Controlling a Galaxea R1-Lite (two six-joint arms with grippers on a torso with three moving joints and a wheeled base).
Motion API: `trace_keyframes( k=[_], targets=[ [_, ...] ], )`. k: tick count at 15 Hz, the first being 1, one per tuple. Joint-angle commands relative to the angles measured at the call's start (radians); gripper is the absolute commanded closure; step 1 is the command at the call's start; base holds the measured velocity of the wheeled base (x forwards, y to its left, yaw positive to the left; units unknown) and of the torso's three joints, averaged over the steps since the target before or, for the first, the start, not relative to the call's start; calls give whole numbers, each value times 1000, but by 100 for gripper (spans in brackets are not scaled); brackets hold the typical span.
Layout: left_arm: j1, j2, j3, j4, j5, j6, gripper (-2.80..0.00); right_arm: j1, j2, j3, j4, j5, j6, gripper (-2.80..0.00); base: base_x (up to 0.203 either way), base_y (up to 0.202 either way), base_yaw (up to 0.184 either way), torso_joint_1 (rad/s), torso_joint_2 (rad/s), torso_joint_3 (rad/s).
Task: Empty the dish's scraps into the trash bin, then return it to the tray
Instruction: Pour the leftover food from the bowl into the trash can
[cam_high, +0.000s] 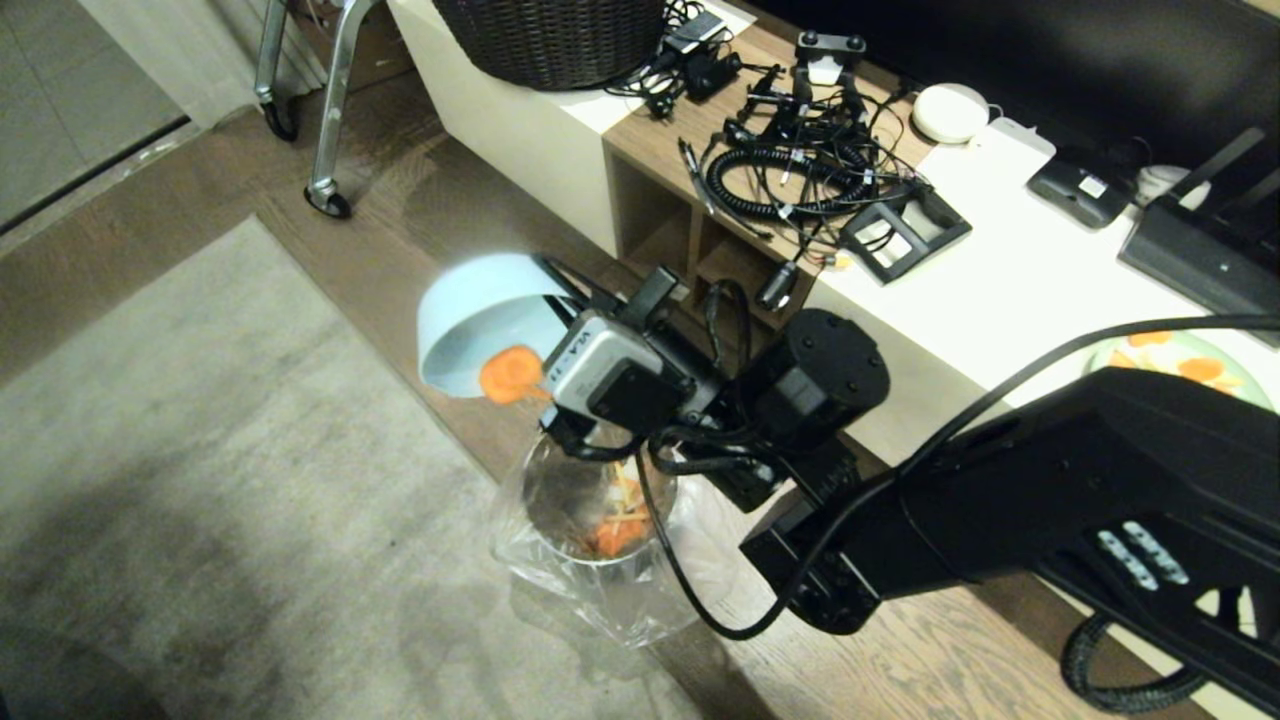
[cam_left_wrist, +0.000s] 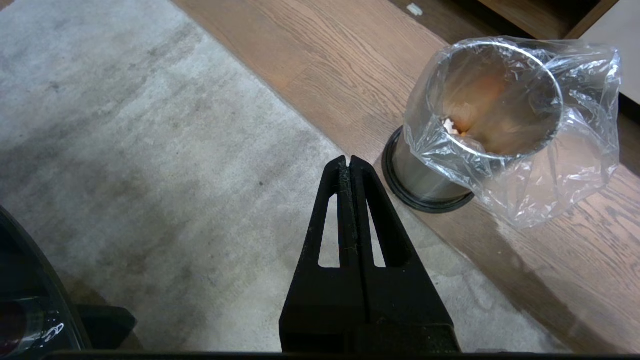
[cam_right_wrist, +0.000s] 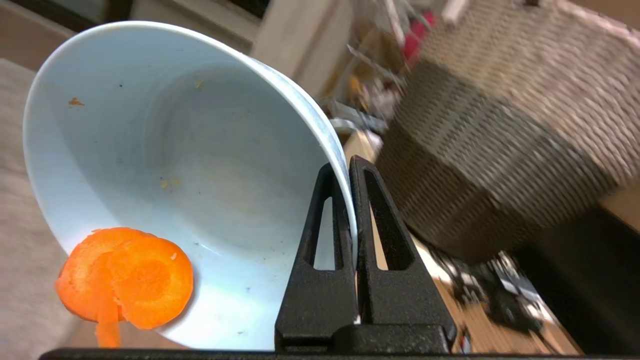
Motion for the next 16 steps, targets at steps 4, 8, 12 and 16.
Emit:
trace_keyframes(
  k=[4,8,12,16],
  targets=[
    [0,0,0,0,0,-2,0,-1,0,-39,-48,201,-2,0,0,0,0,0,0,0],
    [0,0,0,0,0,-1,0,-3,1,-34,-48,284,-7,0,0,0,0,0,0,0],
    [0,0,0,0,0,-2,0,-22,4,-41,-48,290,-7,0,0,0,0,0,0,0],
    [0,0,0,0,0,-1,0,-54,3,-42,-48,306,-7,0,0,0,0,0,0,0]
  ],
)
